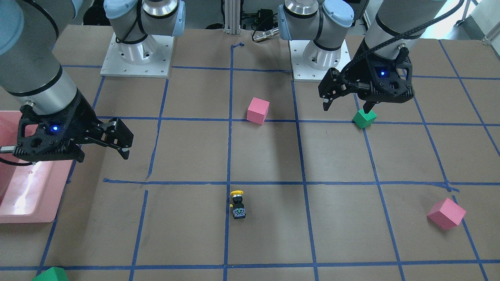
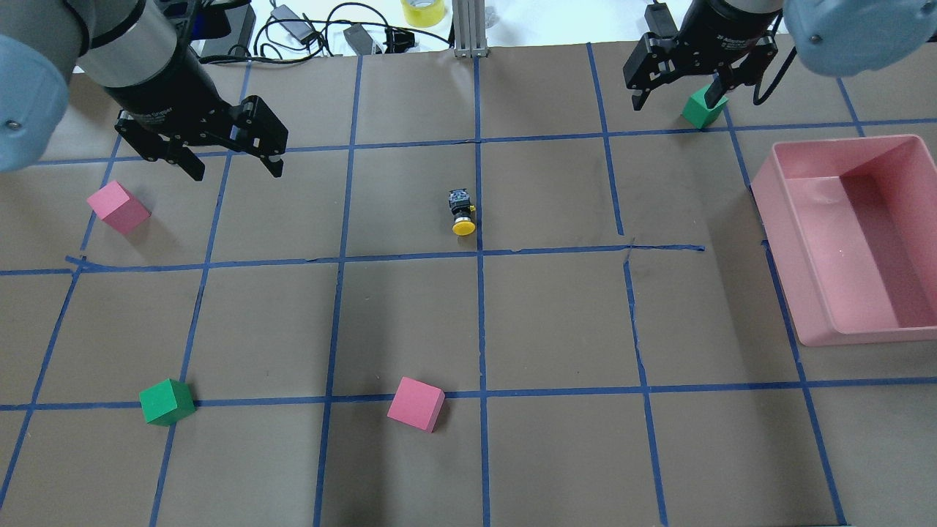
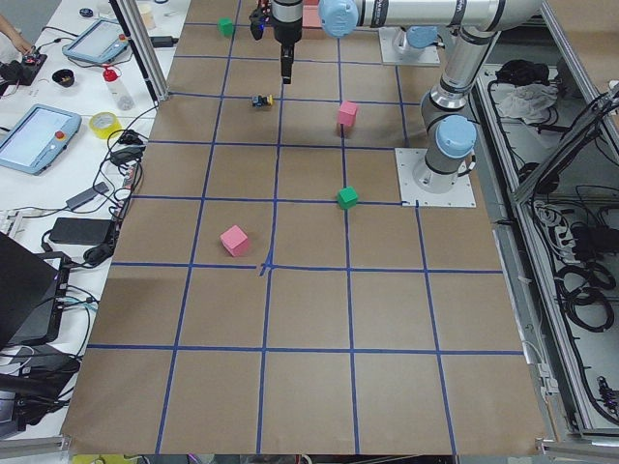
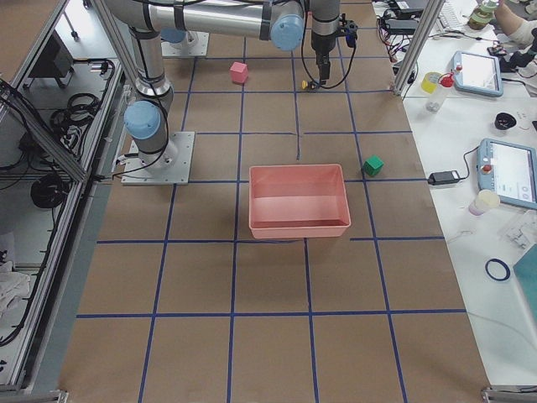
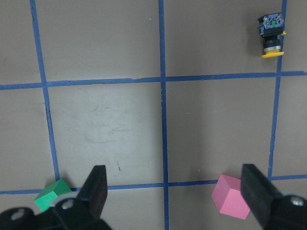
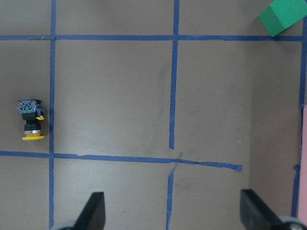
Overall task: Align button upright
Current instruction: 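Raise the right gripper and withdraw it toward the green cube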
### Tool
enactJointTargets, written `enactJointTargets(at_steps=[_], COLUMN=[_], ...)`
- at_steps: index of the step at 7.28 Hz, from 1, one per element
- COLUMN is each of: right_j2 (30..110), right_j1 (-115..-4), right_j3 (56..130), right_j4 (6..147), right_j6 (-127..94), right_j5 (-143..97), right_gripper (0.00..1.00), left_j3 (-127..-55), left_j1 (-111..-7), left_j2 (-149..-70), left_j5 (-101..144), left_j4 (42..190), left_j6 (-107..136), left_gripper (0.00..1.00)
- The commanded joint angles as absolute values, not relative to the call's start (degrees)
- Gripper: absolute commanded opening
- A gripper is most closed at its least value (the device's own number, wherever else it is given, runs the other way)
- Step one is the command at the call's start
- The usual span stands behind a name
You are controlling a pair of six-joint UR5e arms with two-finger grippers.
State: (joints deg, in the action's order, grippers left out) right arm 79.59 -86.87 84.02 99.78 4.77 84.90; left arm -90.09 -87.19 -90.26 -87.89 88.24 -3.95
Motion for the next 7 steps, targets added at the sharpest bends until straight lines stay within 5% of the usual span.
enactJointTargets(at_steps=[1,7], right_j2=[79.98,83.49], right_j1=[-86.57,-86.40], right_j3=[84.11,85.25], right_j4=[98.35,92.68], right_j6=[4.66,4.92], right_j5=[84.99,85.43], right_gripper=[1.00,1.00], left_j3=[-90.09,-90.09], left_j1=[-87.19,-87.19], left_j2=[-90.26,-90.26], left_j5=[-87.89,-87.89], left_j4=[88.24,88.24], left_j6=[-3.87,-3.87], left_gripper=[1.00,1.00])
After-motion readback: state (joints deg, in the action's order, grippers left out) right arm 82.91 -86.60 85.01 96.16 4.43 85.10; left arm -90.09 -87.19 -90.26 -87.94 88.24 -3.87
